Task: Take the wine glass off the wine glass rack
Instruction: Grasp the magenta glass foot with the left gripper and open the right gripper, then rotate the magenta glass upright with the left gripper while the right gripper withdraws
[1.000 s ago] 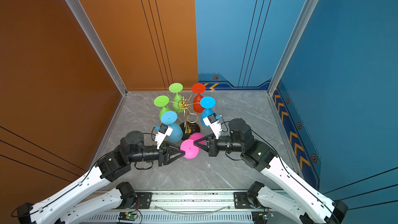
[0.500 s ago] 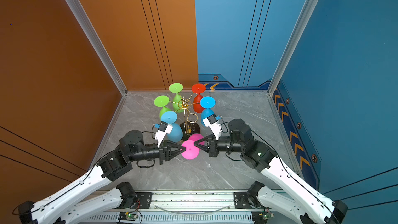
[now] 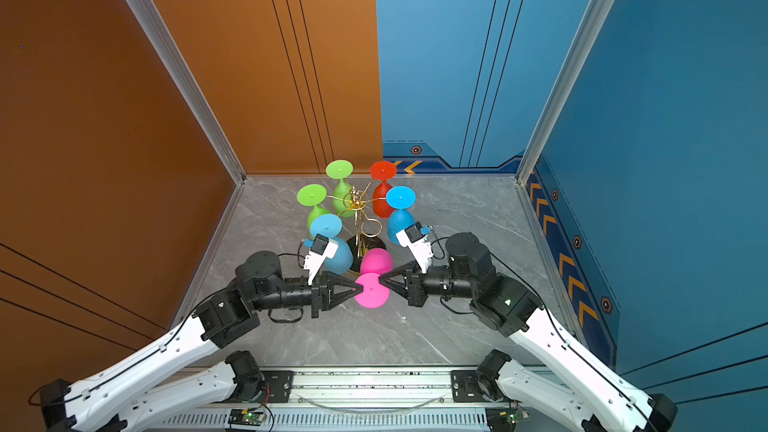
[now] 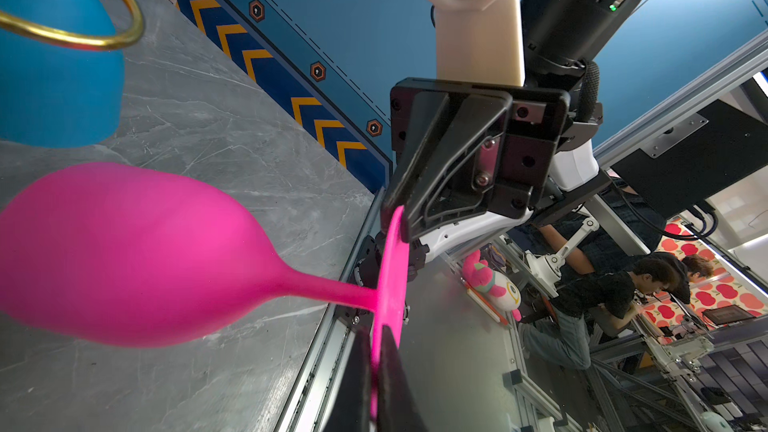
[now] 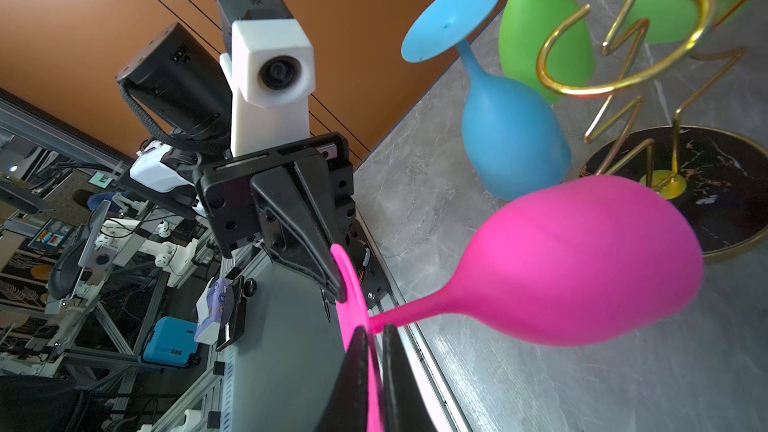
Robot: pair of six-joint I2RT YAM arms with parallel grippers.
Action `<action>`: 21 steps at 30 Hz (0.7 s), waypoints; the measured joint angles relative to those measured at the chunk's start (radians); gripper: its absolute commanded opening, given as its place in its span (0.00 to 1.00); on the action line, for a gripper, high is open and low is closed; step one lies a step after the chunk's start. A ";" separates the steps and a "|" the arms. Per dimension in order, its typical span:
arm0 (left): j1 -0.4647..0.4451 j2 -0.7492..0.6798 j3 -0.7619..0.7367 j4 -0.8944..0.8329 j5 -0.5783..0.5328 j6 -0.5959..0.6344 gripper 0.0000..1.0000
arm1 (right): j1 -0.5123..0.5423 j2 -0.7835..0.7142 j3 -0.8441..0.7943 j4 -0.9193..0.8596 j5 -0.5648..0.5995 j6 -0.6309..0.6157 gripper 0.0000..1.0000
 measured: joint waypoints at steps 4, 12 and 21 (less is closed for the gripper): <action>-0.046 0.045 0.000 0.006 -0.001 0.016 0.00 | -0.014 -0.027 0.001 -0.045 0.024 -0.009 0.42; -0.181 0.087 0.000 -0.033 -0.123 0.168 0.00 | -0.116 -0.057 0.045 -0.167 0.060 -0.017 0.59; -0.366 0.087 0.021 -0.219 -0.408 0.465 0.00 | -0.240 -0.033 0.092 -0.275 0.075 -0.016 0.64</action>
